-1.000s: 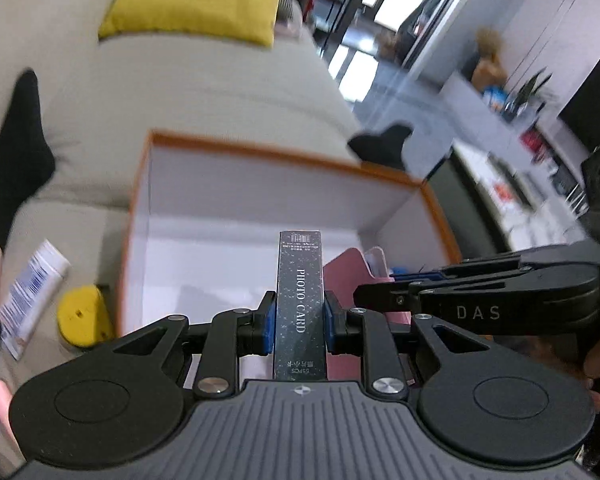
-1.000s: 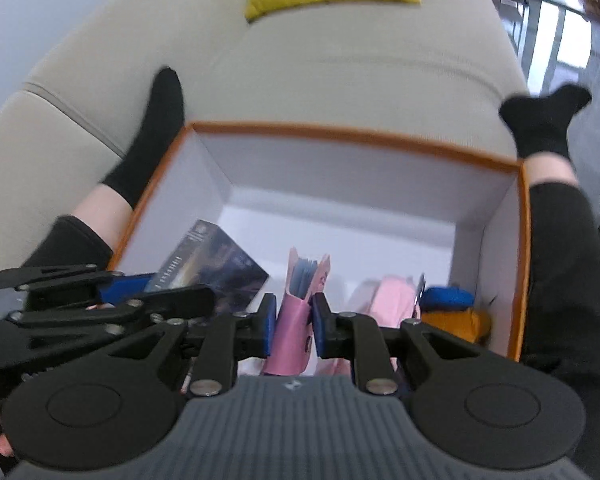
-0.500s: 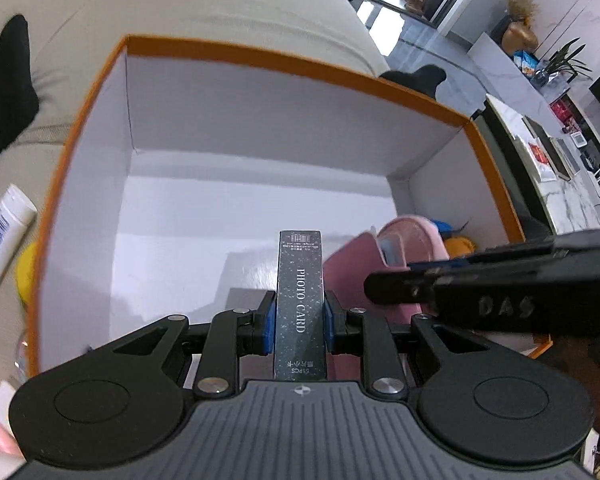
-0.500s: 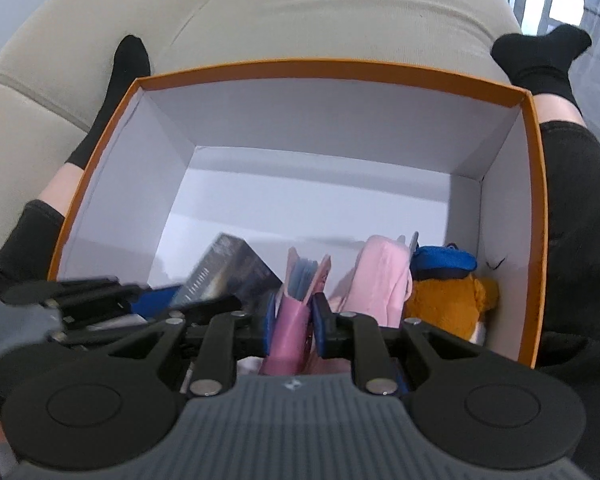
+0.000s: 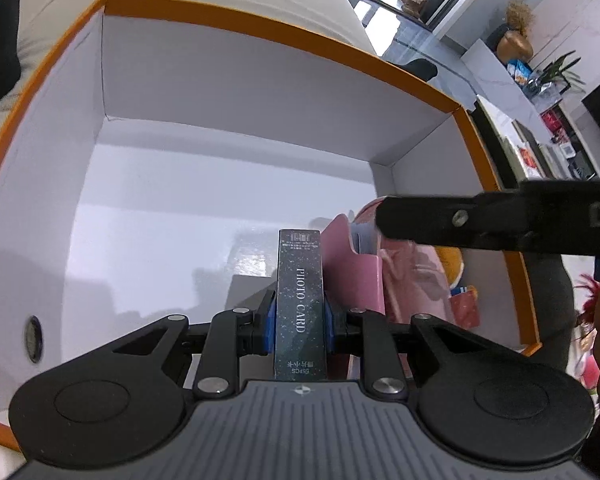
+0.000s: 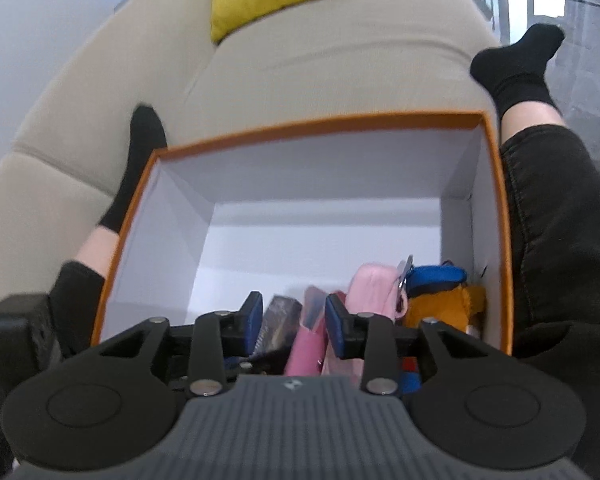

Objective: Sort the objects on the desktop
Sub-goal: 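Lower both items into the box and open both tools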

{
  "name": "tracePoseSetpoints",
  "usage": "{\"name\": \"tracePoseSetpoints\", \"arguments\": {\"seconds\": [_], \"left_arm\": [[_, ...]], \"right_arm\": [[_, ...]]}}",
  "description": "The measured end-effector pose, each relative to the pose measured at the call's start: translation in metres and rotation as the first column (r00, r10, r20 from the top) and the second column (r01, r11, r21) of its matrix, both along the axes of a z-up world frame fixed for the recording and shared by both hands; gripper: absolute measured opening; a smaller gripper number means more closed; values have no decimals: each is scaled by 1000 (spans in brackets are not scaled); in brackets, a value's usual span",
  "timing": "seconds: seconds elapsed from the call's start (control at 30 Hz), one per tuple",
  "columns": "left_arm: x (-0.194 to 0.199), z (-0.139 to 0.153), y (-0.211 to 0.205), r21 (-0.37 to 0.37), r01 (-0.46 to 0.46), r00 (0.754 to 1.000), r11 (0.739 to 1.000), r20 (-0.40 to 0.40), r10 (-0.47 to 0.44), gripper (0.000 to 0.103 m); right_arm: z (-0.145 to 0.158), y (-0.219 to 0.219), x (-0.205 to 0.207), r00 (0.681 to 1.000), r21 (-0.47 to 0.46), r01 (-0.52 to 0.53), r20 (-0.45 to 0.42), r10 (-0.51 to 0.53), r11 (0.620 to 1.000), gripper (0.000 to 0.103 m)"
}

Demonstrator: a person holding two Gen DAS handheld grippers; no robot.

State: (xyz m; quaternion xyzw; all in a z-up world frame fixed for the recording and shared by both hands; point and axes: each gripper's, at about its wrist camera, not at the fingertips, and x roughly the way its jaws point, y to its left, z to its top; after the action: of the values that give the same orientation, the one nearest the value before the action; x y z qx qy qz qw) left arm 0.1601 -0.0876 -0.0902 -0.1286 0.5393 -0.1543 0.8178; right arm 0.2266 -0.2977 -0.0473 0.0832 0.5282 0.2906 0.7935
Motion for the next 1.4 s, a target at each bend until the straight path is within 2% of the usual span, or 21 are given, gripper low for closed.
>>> {"name": "tracePoseSetpoints", "arguments": {"seconds": [0.17,0.43,0.53,0.6,0.7,0.8,1.13,1.3,1.4], "left_arm": [[-3,-1,2,-14,-15,1000,1000,4,15,27],[-8,8,22,-118,2,1000,993,-9,-3,29],[-7,6,23,-121,7,1000,993,-13,-9,29],[-8,4,22,-117,20,1000,993,-13,-21,25],[-9,2,18,-109,27,1000,994,-6,-28,23],[-10,2,19,-110,32,999,993,-1,-32,23],[-14,7,20,-72,51,998,996,28,-49,24],[-18,13,20,-50,34,998,998,52,-32,24],[-26,22,23,-32,20,995,999,101,-16,24]], "right_arm": [[3,-6,-8,997,-18,42,68,-41,999,38],[3,-9,-20,995,-3,31,95,-31,1000,37],[1,-7,-25,995,-12,6,105,-5,1000,22],[2,-4,-29,992,-31,-21,122,25,999,12],[0,2,-35,986,-84,-59,151,71,995,6],[-8,5,-35,987,-102,-79,133,92,992,3],[-5,0,-39,985,-85,-51,161,64,995,10],[-2,-8,-43,985,-17,-30,171,33,999,32],[4,-6,-50,975,8,-39,219,37,999,35]]}}
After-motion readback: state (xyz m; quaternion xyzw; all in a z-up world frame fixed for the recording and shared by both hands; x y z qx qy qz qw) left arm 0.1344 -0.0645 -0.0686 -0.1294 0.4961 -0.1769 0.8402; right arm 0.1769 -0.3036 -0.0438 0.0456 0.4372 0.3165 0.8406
